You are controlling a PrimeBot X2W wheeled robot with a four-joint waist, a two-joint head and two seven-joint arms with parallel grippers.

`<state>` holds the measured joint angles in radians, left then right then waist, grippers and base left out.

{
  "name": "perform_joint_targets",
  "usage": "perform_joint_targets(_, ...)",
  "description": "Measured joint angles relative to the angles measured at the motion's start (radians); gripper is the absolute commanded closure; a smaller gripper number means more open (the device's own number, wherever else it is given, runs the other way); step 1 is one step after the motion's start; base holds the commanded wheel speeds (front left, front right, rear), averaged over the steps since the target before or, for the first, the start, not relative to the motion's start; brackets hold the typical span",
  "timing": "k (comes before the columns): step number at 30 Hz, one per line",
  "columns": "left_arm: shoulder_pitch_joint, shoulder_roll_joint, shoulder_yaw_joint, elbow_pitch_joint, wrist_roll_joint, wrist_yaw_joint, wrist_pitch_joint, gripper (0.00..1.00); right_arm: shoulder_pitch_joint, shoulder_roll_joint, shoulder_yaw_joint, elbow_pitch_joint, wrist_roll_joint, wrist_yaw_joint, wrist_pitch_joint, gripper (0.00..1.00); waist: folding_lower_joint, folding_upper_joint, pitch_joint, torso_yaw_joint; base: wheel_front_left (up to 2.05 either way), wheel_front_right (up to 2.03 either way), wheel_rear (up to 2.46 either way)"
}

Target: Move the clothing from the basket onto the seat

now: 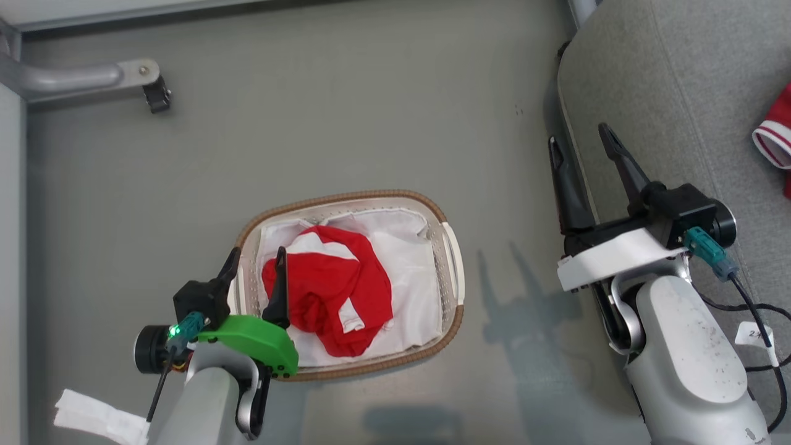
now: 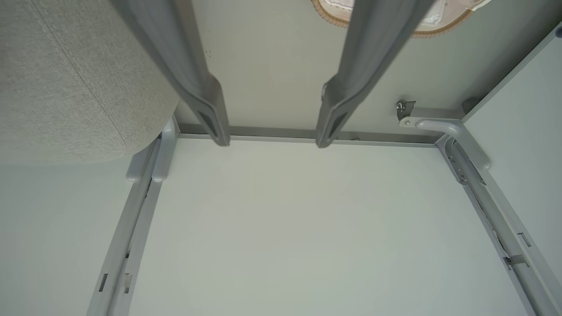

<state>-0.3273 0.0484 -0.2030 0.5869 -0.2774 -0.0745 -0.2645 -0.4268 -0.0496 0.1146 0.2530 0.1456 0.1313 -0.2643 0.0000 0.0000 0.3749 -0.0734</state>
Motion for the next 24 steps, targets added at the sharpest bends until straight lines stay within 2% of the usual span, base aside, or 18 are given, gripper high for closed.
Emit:
perform_joint_targets(11, -0.233, -0.001, -0.047, 0.252, 0.052, -0.004, 0.0, 0.0, -0.102, -0.001, 0.037, -0.073, 0.04, 0.0, 0.0, 0.0, 0.0001, 0.0, 0.202, -0.054, 0.0, 0.0, 0.0)
perform_joint_targets(19, -0.415, 0.0, -0.085, 0.519, 0.095, 0.013, 0.007, 0.0, -0.146, -0.001, 0.044, -0.101, 0.058, 0.0, 0.0, 0.0, 0.0002, 0.0, 0.335, -0.091, 0.0, 0.0, 0.0)
perform_joint_targets(24, -0.478, 0.007, -0.108, 0.63, 0.112, 0.022, 0.018, 0.0, -0.156, -0.001, 0.052, -0.108, 0.068, 0.0, 0.0, 0.0, 0.0002, 0.0, 0.399, -0.113, 0.0, 0.0, 0.0)
